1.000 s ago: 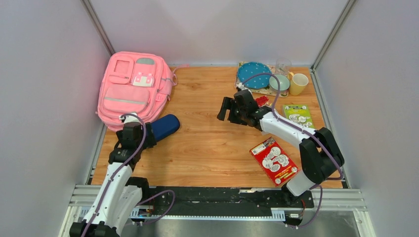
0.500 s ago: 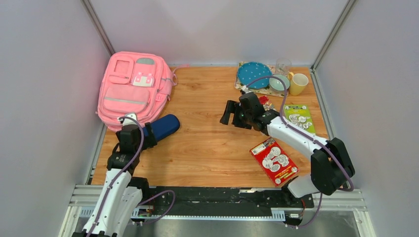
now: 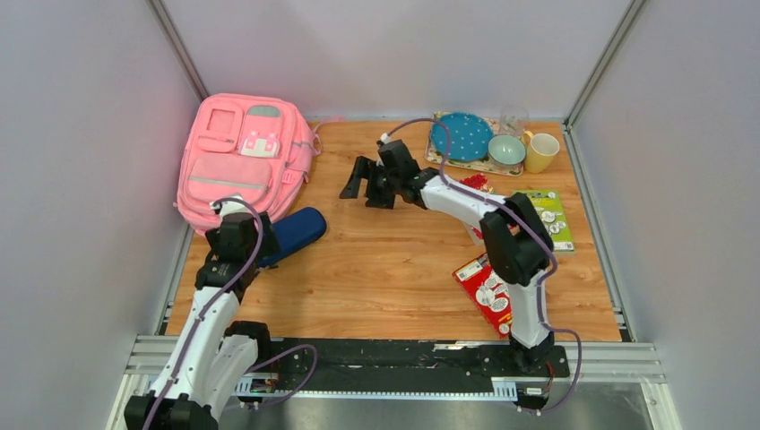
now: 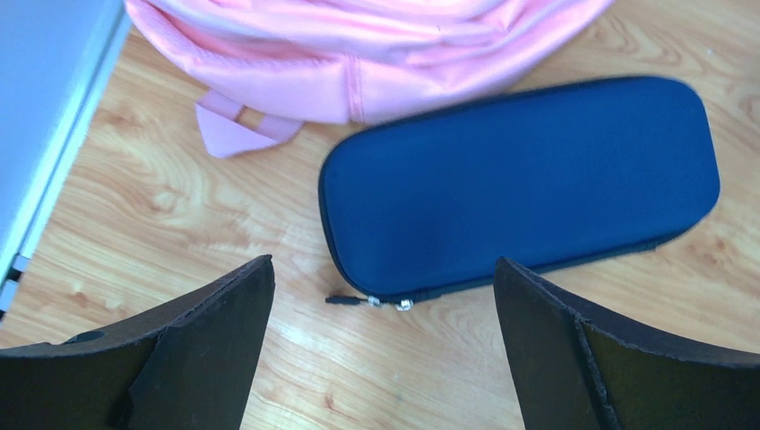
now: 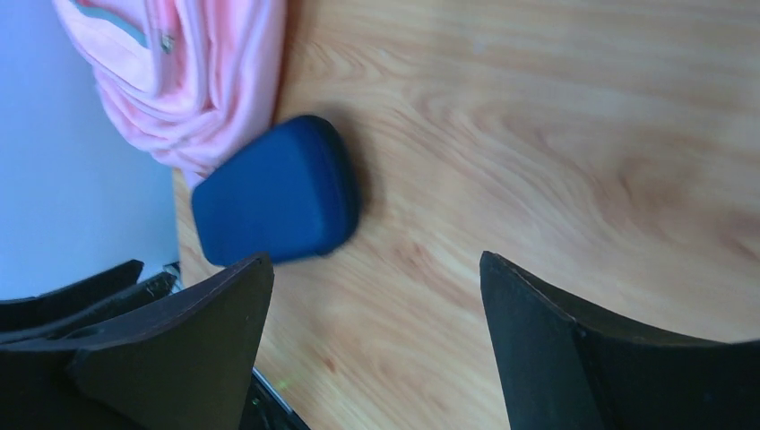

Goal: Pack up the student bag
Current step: Adjust the book at the center of the board, then pick up the student bag at the center of the board.

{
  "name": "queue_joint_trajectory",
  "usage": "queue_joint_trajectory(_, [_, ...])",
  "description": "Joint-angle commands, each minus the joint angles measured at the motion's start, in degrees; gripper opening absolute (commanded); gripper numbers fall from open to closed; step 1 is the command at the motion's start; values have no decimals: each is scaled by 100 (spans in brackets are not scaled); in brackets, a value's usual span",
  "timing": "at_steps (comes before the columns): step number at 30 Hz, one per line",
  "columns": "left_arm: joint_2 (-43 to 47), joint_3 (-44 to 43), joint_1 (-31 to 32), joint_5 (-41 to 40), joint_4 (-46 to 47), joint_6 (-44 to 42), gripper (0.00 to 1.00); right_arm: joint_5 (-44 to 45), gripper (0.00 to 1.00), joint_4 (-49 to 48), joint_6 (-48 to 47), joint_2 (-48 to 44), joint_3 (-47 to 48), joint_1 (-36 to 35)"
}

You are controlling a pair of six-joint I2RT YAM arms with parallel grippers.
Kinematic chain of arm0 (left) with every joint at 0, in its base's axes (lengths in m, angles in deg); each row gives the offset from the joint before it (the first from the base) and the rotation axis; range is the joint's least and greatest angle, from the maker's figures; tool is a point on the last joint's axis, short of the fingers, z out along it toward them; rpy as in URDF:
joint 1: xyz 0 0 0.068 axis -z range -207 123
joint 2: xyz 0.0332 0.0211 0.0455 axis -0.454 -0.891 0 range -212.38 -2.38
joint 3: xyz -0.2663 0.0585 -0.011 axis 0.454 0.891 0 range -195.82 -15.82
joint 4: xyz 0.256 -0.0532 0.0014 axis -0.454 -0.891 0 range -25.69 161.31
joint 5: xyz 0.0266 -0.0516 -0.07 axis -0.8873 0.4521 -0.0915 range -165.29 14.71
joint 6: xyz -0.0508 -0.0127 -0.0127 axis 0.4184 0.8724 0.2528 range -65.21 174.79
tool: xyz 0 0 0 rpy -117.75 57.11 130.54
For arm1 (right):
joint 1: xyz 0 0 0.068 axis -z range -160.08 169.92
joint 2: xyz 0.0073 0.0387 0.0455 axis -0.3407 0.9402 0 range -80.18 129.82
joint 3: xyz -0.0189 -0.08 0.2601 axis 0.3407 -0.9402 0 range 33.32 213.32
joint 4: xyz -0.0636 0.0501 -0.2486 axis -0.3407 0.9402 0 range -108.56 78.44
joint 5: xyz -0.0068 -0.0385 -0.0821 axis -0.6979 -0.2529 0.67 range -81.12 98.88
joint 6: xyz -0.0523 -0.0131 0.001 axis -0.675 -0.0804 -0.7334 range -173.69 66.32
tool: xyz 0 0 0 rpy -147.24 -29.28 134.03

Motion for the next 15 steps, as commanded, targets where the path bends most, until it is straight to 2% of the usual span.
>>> queue_joint_trajectory(1, [-428,-622,-121,-490,129,128,99,-737,89,-598,396,1185,1474,-57])
queue_joint_trajectory(7, [-885,-807,-288,-236,58,304,99,-1081,89,-686,878,2743,3856,-57])
queue_joint_trajectory(9, [-938,-808,-333,-226,23,330,99,-958,89,-773,1090,3376,4349,-57])
queue_joint_trajectory(13, [-956,-878,-544,80,-108,243,99,-730,89,-722,1529,4545,6130,-48])
queue_joint_trajectory(15, [-913,-930,-552,125,-196,172,99,-484,90,-826,1687,5045,6538,-48])
